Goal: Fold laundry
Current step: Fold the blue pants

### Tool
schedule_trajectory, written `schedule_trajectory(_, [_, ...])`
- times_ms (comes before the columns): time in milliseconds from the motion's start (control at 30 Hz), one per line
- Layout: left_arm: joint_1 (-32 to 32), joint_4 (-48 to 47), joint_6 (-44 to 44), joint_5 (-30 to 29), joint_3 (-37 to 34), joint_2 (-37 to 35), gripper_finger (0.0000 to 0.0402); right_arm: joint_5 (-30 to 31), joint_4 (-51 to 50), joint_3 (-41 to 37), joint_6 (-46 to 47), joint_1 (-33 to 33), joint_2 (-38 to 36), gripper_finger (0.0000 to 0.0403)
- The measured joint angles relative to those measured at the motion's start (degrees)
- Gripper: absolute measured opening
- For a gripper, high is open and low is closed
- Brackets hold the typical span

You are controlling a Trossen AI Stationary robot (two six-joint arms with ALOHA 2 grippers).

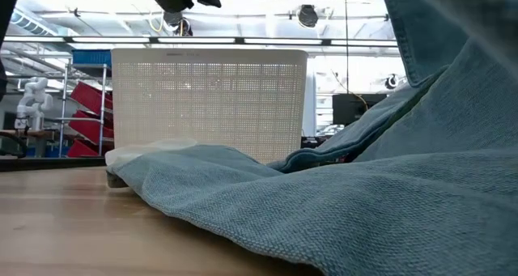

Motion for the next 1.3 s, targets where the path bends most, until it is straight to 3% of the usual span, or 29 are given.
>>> schedule_trajectory(167, [-0.9,6.0,-4.4,2.5,0.0,-2.1,0.0026,2.3,-0.2,0.0,-1.8,0.0,-0.5,0.0000])
schedule_trajectory(367, [0.1,6.6,-10.8,2.1,0.0,-11.7,0.0020,8.5,-1.4,0.0,-5.4,0.0,-2.1,0.0000])
schedule_trajectory(467, [1.1,3.2,-13.3,-3.3,1.2,-19.3,0.0020,13.9,-1.3,0.0,-12.3,0.0,-2.7,0.0000])
schedule_trajectory(533, [2.0,-4.4,-13.7,-10.3,4.0,-24.2,0.0019,19.3,0.2,0.0,-18.8,-0.4,-2.9,0.0000])
schedule_trajectory(667, [3.2,-31.7,-8.1,-26.7,16.5,-30.3,0.0019,24.2,8.5,0.0,-28.2,-3.4,-1.4,0.0000])
schedule_trajectory(767, [3.7,-49.1,-3.2,-36.4,30.4,-29.5,0.0019,24.9,15.0,0.0,-34.8,-6.5,0.7,0.0000])
schedule_trajectory(900, [4.7,-65.4,1.5,-43.6,49.9,-24.4,0.0019,27.6,22.1,-0.1,-38.0,-12.1,2.5,0.0000])
schedule_trajectory(1000, [4.9,-72.7,2.9,-45.3,61.0,-19.8,0.0019,27.1,23.3,0.0,-29.7,-16.3,3.5,0.0000])
schedule_trajectory(1067, [4.9,-76.7,2.7,-43.4,66.2,-17.5,0.0018,23.7,20.3,0.0,-20.5,-17.6,4.1,0.0000])
schedule_trajectory(1100, [4.6,-78.9,2.7,-39.8,68.0,-16.5,0.0018,18.7,17.5,0.0,-16.3,-17.6,4.2,0.0000])
schedule_trajectory(1233, [-1.0,-85.5,4.5,-11.2,68.8,-16.6,0.0018,-12.0,5.5,-0.1,-6.5,-13.8,3.2,0.0000])
schedule_trajectory(1300, [-5.7,-93.5,12.2,-3.5,68.8,-17.3,0.0018,-19.5,-6.1,-0.1,-8.7,-11.0,0.9,0.0000])
